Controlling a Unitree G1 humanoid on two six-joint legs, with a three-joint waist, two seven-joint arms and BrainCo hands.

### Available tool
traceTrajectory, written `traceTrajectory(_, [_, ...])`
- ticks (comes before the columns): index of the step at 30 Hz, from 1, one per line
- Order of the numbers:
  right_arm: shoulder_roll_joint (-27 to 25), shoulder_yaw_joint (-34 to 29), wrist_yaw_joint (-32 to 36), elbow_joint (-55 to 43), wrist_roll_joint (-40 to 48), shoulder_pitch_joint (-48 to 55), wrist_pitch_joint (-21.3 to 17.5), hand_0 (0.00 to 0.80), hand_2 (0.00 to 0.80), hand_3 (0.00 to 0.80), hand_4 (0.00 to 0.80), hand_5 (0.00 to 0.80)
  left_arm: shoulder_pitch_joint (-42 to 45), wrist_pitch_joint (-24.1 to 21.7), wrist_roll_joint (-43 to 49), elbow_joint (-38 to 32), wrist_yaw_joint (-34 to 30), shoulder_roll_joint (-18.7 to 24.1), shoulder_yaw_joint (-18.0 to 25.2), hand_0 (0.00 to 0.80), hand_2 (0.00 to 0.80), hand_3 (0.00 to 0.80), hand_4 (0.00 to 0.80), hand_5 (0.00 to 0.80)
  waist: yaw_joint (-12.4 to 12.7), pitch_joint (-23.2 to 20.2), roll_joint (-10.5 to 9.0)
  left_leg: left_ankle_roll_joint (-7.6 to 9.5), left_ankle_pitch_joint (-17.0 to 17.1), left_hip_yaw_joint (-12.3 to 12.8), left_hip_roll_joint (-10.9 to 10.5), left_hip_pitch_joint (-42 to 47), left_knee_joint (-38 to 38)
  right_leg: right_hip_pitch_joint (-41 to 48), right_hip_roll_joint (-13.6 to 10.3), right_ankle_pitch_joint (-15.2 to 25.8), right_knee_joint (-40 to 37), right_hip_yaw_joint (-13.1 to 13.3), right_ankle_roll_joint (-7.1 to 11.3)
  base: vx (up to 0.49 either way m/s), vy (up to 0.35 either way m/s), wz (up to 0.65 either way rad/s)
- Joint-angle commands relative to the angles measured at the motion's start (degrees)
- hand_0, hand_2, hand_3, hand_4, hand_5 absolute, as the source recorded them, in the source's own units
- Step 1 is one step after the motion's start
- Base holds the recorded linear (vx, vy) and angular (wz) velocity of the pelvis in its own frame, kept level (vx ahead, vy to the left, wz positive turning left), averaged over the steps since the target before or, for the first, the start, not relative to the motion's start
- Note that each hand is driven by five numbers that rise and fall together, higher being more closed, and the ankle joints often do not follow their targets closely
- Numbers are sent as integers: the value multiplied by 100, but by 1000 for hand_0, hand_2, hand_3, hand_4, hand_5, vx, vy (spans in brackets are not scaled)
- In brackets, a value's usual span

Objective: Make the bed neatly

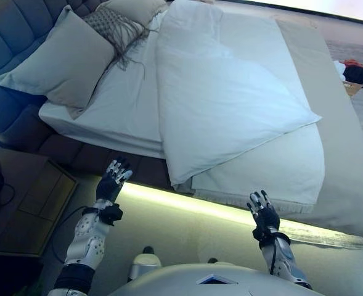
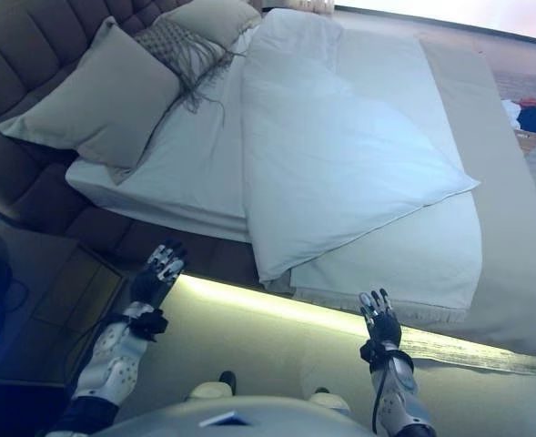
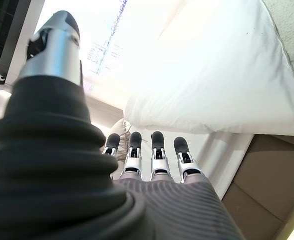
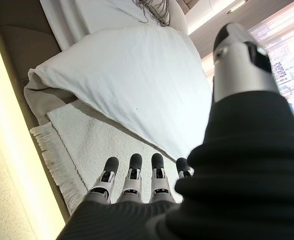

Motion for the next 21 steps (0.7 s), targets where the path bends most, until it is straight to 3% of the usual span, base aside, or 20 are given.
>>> traceTrajectory(1, [42, -120, 63, -338, 91, -179, -368, 0, 0, 0, 0, 0, -261, -313, 108, -52, -13, 141, 58, 0, 0, 0, 0, 0, -34, 19, 12, 366, -179, 362, -237, -45, 55, -170, 148, 13, 136, -328, -50, 0, 0, 0])
traceTrajectory(7, [15, -122, 84, -357, 118, -168, -356, 0, 0, 0, 0, 0, -291, -370, 20, -43, 81, 120, 72, 0, 0, 0, 0, 0, -46, 37, -2, 378, -198, 364, -243, -39, 67, -176, 137, 6, 151, -325, -45, 0, 0, 0])
traceTrajectory(15, [-6, -125, 94, -408, 93, -178, -210, 0, 0, 0, 0, 0, -278, -347, 617, 130, 329, 207, -7, 0, 0, 0, 0, 0, -48, 11, 16, 390, -209, 365, -261, -8, 54, -152, 124, 26, 128, -311, -16, 6, 12, 0])
traceTrajectory(21, [4, -141, 45, -441, 9, -165, -125, 0, 0, 0, 0, 0, -258, -243, 563, 81, 177, 204, 14, 0, 0, 0, 0, 0, -53, 65, 65, 441, -309, 332, -264, -44, 287, -223, -37, -57, 406, -265, 34, 38, 79, 0])
